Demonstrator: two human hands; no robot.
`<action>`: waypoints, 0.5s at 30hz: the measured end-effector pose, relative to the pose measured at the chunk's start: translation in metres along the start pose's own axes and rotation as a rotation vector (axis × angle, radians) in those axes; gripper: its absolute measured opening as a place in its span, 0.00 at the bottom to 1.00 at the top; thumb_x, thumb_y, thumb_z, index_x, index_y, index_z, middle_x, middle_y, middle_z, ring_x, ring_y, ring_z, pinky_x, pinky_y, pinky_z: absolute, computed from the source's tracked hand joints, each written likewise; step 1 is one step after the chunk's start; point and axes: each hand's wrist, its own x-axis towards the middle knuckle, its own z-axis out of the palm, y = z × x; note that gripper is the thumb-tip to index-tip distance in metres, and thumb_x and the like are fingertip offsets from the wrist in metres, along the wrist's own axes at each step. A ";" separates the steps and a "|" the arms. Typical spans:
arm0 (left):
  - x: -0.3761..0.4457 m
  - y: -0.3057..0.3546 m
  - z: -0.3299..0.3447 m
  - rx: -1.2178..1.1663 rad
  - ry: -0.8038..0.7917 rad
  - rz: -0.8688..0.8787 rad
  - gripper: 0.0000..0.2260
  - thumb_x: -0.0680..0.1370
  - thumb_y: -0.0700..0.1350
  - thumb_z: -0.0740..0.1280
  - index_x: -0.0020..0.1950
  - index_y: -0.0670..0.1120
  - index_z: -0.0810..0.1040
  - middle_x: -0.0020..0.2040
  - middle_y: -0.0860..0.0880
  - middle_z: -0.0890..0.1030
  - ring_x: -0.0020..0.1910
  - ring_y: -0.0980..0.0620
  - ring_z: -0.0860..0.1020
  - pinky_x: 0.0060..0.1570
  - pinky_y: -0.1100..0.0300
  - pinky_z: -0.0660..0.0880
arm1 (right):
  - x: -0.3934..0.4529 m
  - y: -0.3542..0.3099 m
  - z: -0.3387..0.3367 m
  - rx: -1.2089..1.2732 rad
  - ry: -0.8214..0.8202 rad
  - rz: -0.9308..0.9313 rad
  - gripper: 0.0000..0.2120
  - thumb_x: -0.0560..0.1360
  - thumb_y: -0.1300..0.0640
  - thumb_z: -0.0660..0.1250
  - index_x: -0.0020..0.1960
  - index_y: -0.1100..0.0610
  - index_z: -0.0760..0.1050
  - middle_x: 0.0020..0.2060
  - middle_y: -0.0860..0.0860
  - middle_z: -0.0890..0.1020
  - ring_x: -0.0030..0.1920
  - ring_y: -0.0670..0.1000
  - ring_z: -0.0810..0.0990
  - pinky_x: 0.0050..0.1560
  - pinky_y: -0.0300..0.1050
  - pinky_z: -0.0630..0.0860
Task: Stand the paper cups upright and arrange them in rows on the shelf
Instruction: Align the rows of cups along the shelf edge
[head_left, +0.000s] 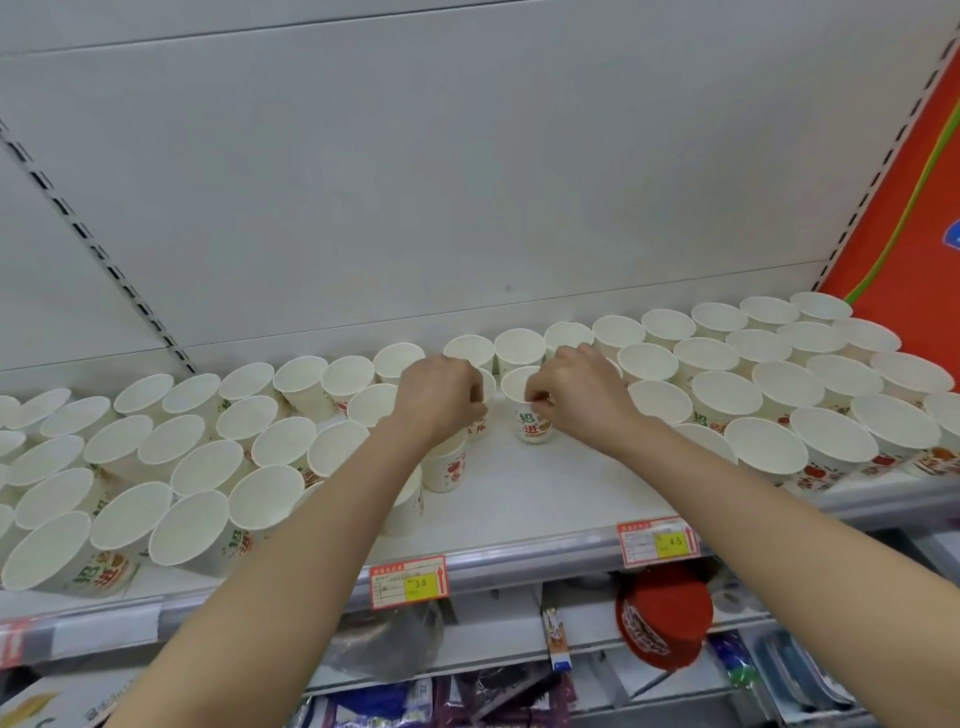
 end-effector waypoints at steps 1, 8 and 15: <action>0.000 0.000 -0.001 0.000 0.010 0.002 0.04 0.73 0.50 0.70 0.41 0.51 0.82 0.40 0.52 0.82 0.42 0.50 0.79 0.37 0.58 0.74 | 0.001 0.001 0.003 -0.008 0.007 0.001 0.04 0.69 0.59 0.68 0.39 0.52 0.81 0.34 0.50 0.80 0.42 0.54 0.74 0.44 0.48 0.64; -0.005 -0.009 -0.005 -0.174 -0.025 -0.021 0.08 0.71 0.52 0.75 0.48 0.53 0.83 0.45 0.56 0.82 0.47 0.55 0.78 0.43 0.58 0.75 | 0.008 0.007 0.016 -0.016 0.029 -0.010 0.03 0.68 0.61 0.69 0.37 0.55 0.80 0.33 0.51 0.80 0.41 0.56 0.74 0.42 0.49 0.66; -0.017 -0.011 -0.010 -0.320 0.033 -0.138 0.06 0.72 0.52 0.73 0.48 0.55 0.83 0.45 0.58 0.82 0.46 0.57 0.79 0.43 0.59 0.75 | -0.001 0.001 0.021 0.168 0.292 -0.038 0.07 0.64 0.59 0.76 0.41 0.55 0.81 0.36 0.49 0.81 0.39 0.56 0.76 0.42 0.48 0.70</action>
